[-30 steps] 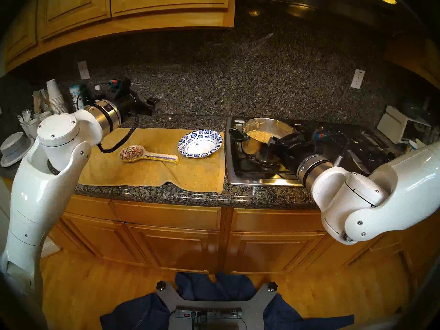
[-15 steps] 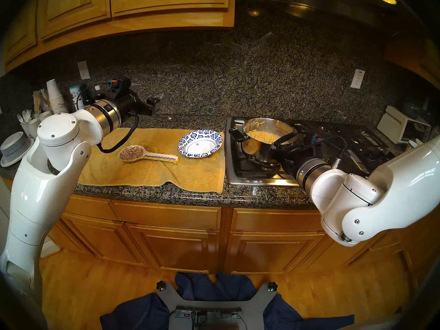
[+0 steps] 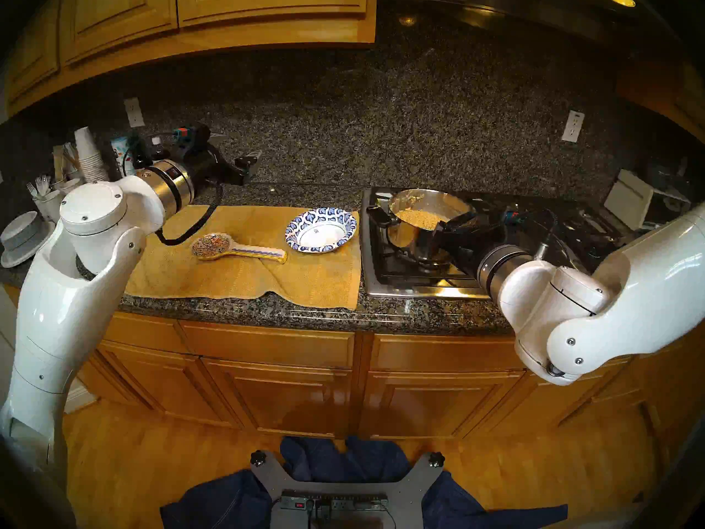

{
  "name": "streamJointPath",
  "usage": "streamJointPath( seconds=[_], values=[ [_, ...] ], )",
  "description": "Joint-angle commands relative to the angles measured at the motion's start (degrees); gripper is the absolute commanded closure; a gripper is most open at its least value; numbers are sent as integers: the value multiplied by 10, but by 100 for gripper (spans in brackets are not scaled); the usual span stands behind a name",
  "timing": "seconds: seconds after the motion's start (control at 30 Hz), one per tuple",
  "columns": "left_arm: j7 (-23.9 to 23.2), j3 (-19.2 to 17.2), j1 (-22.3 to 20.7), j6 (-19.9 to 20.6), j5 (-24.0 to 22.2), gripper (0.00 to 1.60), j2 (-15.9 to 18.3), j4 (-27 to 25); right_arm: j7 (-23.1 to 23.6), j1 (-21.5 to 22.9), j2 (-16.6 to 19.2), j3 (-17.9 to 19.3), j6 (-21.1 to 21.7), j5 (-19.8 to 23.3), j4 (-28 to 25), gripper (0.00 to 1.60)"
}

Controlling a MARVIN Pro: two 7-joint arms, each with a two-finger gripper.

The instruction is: Scoop oatmeal into bowl

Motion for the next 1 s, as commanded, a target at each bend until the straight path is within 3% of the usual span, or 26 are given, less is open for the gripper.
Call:
streamJointPath(
  seconds=[0.0,0.07,0.1,0.13,0.2,0.3,0.37,0.4,0.6,0.67,0.73,0.8,0.97],
  values=[
    [0,-10,-17,-11,1,0,1,-11,-58,40,-16,2,-3,10,1,33],
    [0,-10,-17,-11,1,0,1,-11,-61,41,-18,2,-3,12,1,37],
    [0,-9,-17,-12,0,0,1,-11,-61,44,-22,1,-3,19,1,69],
    [0,-9,-17,-12,0,0,2,-11,-63,45,-25,1,-3,22,1,85],
    [0,-9,-17,-12,0,0,2,-11,-57,46,-26,0,-3,25,1,90],
    [1,-9,-16,-12,-1,0,2,-11,-59,50,-35,0,-3,36,1,139],
    [1,-9,-16,-13,-1,0,2,-11,-60,51,-37,0,-3,40,1,147],
    [1,-9,-16,-13,-1,0,3,-11,-61,51,-39,0,-3,42,1,160],
    [2,-8,-16,-13,-2,0,4,-11,-60,54,-49,-2,-3,59,1,160],
    [2,-8,-16,-14,-2,0,4,-11,-57,55,-52,-3,-3,65,1,142],
    [2,-8,-16,-14,-2,0,4,-11,-56,56,-54,-3,-3,69,1,146],
    [3,-8,-16,-14,-3,0,4,-11,-58,58,-58,-3,-3,74,1,119],
    [3,-8,-16,-14,-3,0,5,-11,-57,68,-63,-10,-3,90,1,91]
  ],
)
